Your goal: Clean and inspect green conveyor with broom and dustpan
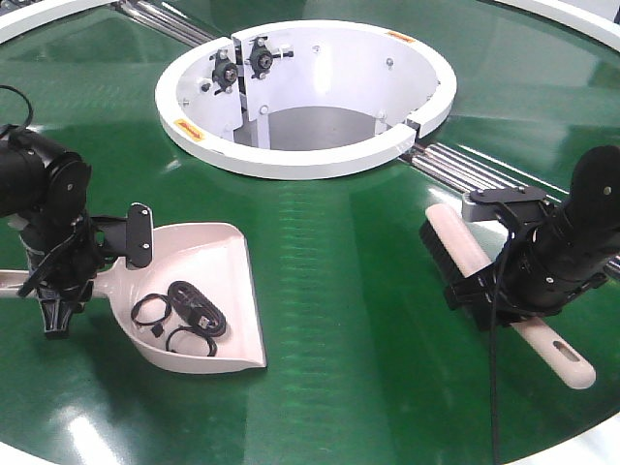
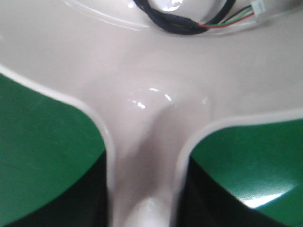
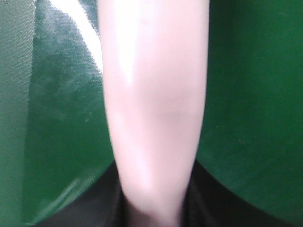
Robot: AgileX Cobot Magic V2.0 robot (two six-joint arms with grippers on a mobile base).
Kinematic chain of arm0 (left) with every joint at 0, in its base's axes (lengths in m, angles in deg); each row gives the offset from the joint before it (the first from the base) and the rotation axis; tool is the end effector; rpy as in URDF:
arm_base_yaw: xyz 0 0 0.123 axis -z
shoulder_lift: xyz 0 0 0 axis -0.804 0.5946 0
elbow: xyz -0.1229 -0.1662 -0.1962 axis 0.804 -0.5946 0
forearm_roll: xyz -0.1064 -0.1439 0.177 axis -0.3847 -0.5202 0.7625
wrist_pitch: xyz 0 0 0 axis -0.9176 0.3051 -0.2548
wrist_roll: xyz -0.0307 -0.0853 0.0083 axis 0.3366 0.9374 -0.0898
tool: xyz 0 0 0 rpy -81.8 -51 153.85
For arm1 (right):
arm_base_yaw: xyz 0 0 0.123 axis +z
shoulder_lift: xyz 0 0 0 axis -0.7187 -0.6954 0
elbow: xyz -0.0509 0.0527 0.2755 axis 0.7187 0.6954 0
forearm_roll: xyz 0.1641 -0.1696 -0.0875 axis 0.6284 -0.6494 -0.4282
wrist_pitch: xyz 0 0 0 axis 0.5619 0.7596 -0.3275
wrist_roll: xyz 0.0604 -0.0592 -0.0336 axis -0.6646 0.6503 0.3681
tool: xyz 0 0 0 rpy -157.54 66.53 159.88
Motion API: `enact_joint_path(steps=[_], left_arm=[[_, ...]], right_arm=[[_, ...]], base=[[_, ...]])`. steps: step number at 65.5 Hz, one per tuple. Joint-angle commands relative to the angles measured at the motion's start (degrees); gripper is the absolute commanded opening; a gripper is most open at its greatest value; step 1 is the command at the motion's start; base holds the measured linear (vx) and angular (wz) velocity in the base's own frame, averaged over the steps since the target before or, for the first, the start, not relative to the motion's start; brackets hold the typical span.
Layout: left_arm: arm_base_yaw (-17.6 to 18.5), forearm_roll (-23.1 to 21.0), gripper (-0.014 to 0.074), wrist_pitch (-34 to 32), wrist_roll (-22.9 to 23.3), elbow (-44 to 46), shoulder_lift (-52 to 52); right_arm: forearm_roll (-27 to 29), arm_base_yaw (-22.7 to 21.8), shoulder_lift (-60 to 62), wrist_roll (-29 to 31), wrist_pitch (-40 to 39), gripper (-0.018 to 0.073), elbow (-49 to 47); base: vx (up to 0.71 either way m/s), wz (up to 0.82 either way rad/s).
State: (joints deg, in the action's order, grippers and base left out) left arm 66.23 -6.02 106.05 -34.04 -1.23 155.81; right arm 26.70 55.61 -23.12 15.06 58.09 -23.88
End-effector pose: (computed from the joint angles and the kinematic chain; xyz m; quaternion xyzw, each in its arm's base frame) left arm 0.3462 -0.0544 0.2058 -0.6298 -0.7648 -0.1340 0.0189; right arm 0.2904 0.0566 0.2318 -0.0932 0.9899 0.0460 0.0965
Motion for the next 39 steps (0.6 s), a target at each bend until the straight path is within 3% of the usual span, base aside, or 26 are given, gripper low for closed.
enact_joint_path(steps=[1,12,28,39], left_arm=[[0.02,-1.72,0.0008,-0.11,0.83,1.66,-2.68],[0.02,-3.63,0.0110,-0.30,0.72,1.66,-2.25],[0.02,-3.63,0.0414,0.50,0.78,1.61,-2.17],[0.02,-4.31,0.0552,0.02,0.90,1.61,-2.35]], right_arm=[[0.07,-0.27,2.41,0.69,-1.47,-0.0001,-1.29],[0.07,-0.27,2.41,0.69,-1.38,-0.0001,-1.29],[0.07,-0.27,2.41,0.69,-0.67,-0.0001,-1.29],[0.13,-0.27,1.94,0.69,-0.56,0.0001,-1.29]], base=[[0.00,0.00],[0.00,0.00],[0.00,0.00],[0.00,0.00]])
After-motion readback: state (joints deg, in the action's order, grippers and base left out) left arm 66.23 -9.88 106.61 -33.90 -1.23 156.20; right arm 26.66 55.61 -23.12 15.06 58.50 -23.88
